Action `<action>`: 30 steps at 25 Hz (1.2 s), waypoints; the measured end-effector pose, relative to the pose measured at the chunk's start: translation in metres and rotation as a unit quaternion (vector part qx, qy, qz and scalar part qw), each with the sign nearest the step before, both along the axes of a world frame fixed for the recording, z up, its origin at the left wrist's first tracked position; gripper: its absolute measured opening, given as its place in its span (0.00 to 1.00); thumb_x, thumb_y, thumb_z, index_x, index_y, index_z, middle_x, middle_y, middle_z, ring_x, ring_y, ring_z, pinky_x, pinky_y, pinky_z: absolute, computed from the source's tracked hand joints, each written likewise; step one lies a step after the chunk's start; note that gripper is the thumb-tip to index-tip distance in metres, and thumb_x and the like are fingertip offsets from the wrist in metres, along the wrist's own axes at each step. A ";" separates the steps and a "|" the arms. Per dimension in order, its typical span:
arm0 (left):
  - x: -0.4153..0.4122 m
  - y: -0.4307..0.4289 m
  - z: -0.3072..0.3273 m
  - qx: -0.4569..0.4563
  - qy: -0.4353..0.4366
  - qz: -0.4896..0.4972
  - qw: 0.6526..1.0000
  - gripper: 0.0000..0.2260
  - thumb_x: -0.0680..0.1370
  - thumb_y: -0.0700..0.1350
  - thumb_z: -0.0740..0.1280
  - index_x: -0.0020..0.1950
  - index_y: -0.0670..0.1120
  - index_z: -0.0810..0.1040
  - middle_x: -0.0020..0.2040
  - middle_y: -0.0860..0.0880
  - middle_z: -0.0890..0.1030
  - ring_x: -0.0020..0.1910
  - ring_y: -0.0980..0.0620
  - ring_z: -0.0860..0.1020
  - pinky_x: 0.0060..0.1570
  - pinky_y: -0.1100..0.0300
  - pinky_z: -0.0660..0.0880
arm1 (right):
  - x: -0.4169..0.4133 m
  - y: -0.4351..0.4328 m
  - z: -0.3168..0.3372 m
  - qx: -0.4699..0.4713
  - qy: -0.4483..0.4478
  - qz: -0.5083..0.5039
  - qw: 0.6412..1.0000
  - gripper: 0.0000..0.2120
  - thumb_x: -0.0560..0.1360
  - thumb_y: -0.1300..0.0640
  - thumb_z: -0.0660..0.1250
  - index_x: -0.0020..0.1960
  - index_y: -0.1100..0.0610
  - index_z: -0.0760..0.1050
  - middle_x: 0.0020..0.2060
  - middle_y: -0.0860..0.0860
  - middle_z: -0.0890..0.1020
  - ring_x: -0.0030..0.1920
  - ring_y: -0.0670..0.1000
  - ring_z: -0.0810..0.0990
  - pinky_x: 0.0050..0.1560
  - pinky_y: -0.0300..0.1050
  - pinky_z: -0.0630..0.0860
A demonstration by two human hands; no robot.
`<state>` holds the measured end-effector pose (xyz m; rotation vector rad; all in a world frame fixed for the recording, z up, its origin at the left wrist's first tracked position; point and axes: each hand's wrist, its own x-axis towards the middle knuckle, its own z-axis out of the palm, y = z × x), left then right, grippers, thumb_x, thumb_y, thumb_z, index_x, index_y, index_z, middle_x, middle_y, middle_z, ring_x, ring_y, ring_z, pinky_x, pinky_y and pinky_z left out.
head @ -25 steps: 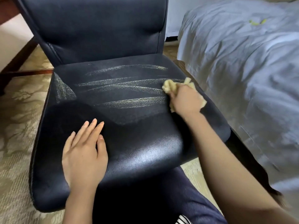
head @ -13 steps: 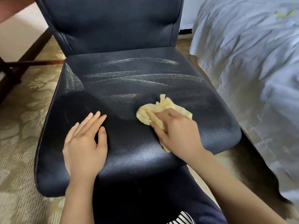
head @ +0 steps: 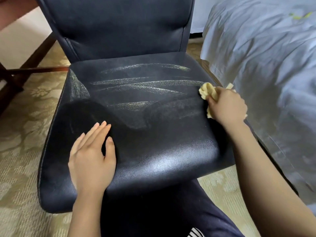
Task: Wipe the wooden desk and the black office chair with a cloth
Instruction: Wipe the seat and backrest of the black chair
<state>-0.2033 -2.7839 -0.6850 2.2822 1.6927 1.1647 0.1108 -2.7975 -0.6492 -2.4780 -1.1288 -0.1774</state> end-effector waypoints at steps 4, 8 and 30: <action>0.001 0.000 0.000 0.000 -0.002 -0.002 1.000 0.17 0.77 0.44 0.59 0.62 0.44 0.80 0.63 0.49 0.78 0.65 0.57 0.71 0.70 0.52 0.63 | -0.032 0.044 0.011 -0.044 0.040 0.080 0.995 0.13 0.77 0.44 0.61 0.55 0.49 0.76 0.51 0.56 0.77 0.56 0.60 0.75 0.48 0.50 0.70; 0.001 0.000 0.001 -0.002 -0.002 -0.001 1.000 0.17 0.77 0.44 0.59 0.62 0.45 0.80 0.63 0.50 0.78 0.65 0.58 0.70 0.70 0.54 0.62 | -0.107 0.054 0.010 -0.040 0.000 0.202 0.979 0.05 0.74 0.51 0.65 0.40 0.49 0.73 0.43 0.51 0.71 0.51 0.55 0.74 0.40 0.45 0.69; 0.000 0.005 -0.002 0.033 -0.012 0.011 0.999 0.16 0.75 0.43 0.60 0.59 0.45 0.81 0.60 0.50 0.80 0.63 0.61 0.70 0.68 0.57 0.63 | -0.009 -0.005 0.007 0.001 0.035 -0.024 0.999 0.15 0.76 0.47 0.63 0.46 0.60 0.77 0.48 0.64 0.79 0.50 0.67 0.78 0.44 0.51 0.69</action>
